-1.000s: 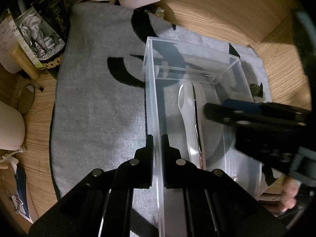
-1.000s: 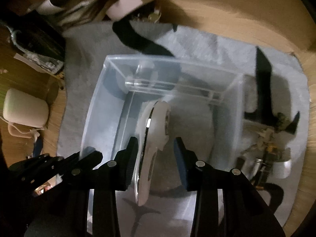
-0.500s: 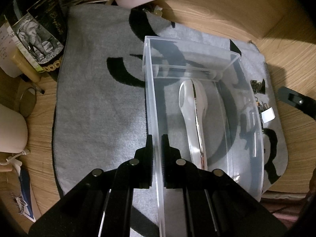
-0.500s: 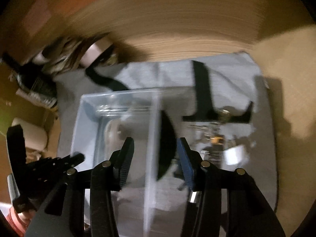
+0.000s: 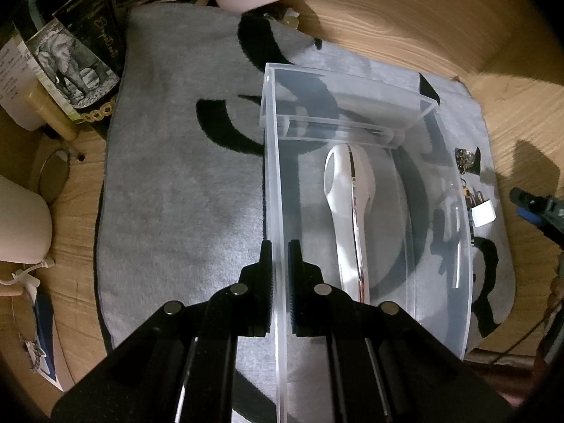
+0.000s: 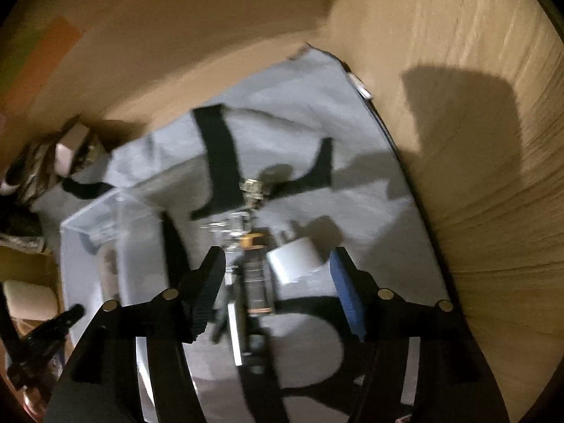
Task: Organize rigid objects
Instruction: 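Grasp the white plug adapter with the right gripper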
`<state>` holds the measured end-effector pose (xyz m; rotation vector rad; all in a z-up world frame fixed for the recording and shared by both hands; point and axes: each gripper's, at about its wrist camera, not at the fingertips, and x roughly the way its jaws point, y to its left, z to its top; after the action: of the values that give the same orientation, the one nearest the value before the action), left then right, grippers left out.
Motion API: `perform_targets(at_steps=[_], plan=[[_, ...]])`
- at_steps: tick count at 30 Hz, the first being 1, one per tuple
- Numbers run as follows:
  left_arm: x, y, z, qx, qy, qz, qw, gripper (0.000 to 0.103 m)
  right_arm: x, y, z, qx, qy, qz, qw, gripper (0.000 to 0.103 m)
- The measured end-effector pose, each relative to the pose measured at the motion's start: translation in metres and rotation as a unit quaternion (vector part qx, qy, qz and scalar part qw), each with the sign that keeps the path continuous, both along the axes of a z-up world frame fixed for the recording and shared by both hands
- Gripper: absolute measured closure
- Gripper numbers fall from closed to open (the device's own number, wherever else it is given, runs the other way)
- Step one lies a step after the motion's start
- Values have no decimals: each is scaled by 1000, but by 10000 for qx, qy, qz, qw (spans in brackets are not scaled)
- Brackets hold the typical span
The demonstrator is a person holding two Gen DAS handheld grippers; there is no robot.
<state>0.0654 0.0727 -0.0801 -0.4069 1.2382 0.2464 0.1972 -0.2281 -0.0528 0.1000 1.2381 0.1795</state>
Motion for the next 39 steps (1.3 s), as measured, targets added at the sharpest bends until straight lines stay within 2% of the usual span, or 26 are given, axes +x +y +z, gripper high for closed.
perform_targets(at_steps=[11, 15, 16, 17, 19, 28, 39], plan=[[4, -2, -1, 41, 90, 43, 9999, 97, 19, -3, -55, -13, 667, -97, 9977, 45], [4, -2, -1, 39, 91, 45, 9999, 97, 17, -1, -61, -40, 674, -101, 9977, 45], [4, -2, -1, 38, 89, 46, 9999, 97, 16, -1, -62, -43, 662, -91, 9978, 46], [4, -2, -1, 36, 89, 48, 9999, 97, 16, -1, -63, -40, 639, -84, 9979, 53], [4, -2, -1, 25, 83, 42, 10000, 97, 14, 0, -63, 46, 631, -41, 9980, 60], [2, -2, -1, 32, 56, -32, 10000, 97, -5, 2, -48, -81, 339, -108, 9993, 60], [-1, -4, -1, 73, 20, -193, 9998, 97, -36, 15, 6, 102, -178, 86, 9998, 60]])
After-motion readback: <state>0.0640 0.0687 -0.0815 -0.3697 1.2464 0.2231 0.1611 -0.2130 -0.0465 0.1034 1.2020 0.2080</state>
